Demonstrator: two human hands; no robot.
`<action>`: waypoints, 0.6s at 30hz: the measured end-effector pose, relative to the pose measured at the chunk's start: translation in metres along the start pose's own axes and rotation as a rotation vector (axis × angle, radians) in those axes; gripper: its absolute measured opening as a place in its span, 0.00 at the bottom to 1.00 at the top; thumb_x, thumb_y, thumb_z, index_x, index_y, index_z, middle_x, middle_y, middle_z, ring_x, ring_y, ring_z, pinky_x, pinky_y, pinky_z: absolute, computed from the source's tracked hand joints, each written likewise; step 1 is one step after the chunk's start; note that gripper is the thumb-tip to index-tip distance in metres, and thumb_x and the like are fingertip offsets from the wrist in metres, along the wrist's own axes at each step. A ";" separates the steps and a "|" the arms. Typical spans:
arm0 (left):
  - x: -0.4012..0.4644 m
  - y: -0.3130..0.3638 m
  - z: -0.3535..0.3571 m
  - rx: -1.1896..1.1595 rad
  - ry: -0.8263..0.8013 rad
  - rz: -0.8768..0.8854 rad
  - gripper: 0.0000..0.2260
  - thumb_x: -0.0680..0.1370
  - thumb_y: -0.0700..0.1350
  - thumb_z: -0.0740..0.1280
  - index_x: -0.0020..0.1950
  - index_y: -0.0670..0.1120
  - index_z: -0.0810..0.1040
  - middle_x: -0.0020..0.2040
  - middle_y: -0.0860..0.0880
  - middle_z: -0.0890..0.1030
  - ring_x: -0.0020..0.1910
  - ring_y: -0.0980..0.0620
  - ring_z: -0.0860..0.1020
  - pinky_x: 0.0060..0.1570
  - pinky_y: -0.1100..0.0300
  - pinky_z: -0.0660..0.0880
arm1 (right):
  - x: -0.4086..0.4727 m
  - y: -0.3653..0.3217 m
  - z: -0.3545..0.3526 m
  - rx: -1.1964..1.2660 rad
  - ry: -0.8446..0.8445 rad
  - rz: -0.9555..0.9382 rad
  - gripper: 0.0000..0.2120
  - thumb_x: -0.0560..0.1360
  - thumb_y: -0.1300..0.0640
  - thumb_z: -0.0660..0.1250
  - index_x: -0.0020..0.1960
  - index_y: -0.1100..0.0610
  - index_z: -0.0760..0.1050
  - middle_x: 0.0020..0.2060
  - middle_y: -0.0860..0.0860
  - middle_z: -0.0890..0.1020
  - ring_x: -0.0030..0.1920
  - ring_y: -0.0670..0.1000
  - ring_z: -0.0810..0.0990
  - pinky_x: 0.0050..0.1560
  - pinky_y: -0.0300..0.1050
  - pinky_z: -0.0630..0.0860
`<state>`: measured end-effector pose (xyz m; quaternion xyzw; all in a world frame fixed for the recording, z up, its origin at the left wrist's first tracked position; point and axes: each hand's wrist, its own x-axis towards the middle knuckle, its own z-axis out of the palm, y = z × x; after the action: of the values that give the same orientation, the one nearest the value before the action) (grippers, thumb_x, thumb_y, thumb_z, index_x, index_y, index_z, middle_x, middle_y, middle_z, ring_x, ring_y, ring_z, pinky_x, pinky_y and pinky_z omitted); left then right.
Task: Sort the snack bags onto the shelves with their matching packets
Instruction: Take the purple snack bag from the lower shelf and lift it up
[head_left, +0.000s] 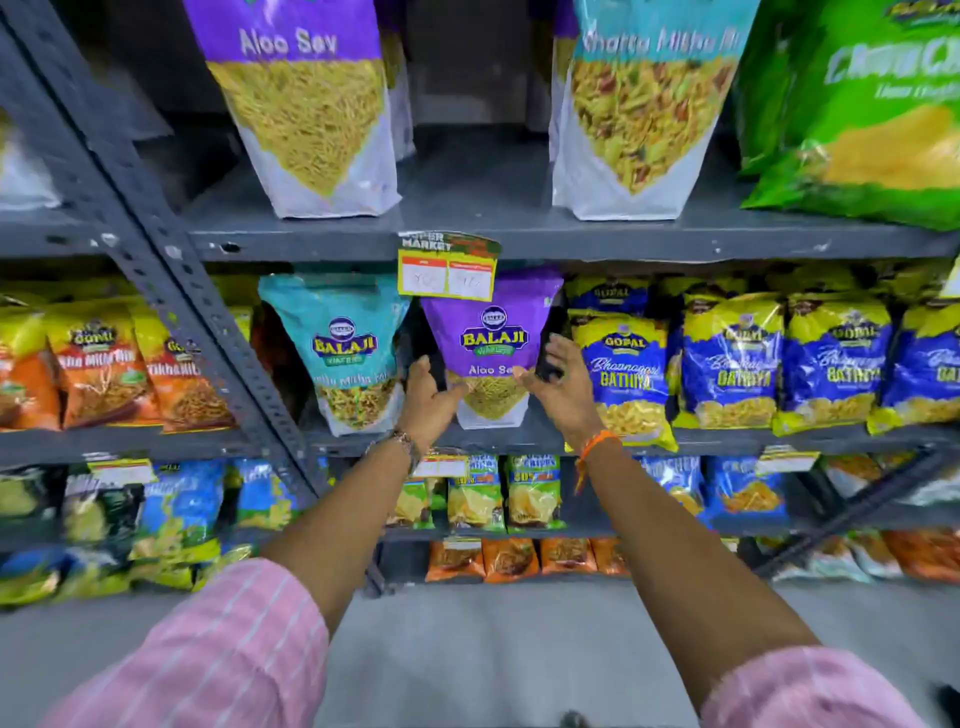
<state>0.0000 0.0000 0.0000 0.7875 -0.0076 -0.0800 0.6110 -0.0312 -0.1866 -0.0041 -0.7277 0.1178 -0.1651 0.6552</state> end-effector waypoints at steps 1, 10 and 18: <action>0.007 0.000 0.002 -0.005 -0.011 -0.053 0.40 0.79 0.46 0.71 0.83 0.43 0.50 0.84 0.45 0.55 0.83 0.45 0.58 0.80 0.48 0.59 | 0.009 0.002 0.001 -0.004 -0.029 0.014 0.38 0.69 0.63 0.77 0.74 0.63 0.62 0.71 0.59 0.71 0.68 0.55 0.71 0.54 0.31 0.72; 0.051 -0.006 -0.003 0.124 -0.117 0.052 0.26 0.77 0.41 0.73 0.73 0.41 0.68 0.68 0.48 0.78 0.65 0.51 0.77 0.71 0.50 0.73 | 0.062 0.017 -0.004 -0.077 -0.327 0.124 0.38 0.64 0.71 0.78 0.70 0.62 0.65 0.57 0.51 0.80 0.55 0.44 0.80 0.57 0.44 0.81; 0.038 -0.021 0.009 0.103 -0.034 0.151 0.25 0.76 0.36 0.73 0.71 0.40 0.70 0.61 0.45 0.82 0.60 0.44 0.82 0.65 0.39 0.78 | 0.052 0.024 -0.008 -0.033 -0.301 0.083 0.29 0.67 0.69 0.77 0.66 0.65 0.72 0.56 0.55 0.83 0.50 0.40 0.83 0.52 0.39 0.83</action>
<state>0.0350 -0.0076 -0.0270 0.8136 -0.0814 -0.0463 0.5738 0.0140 -0.2171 -0.0231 -0.7495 0.0510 -0.0249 0.6595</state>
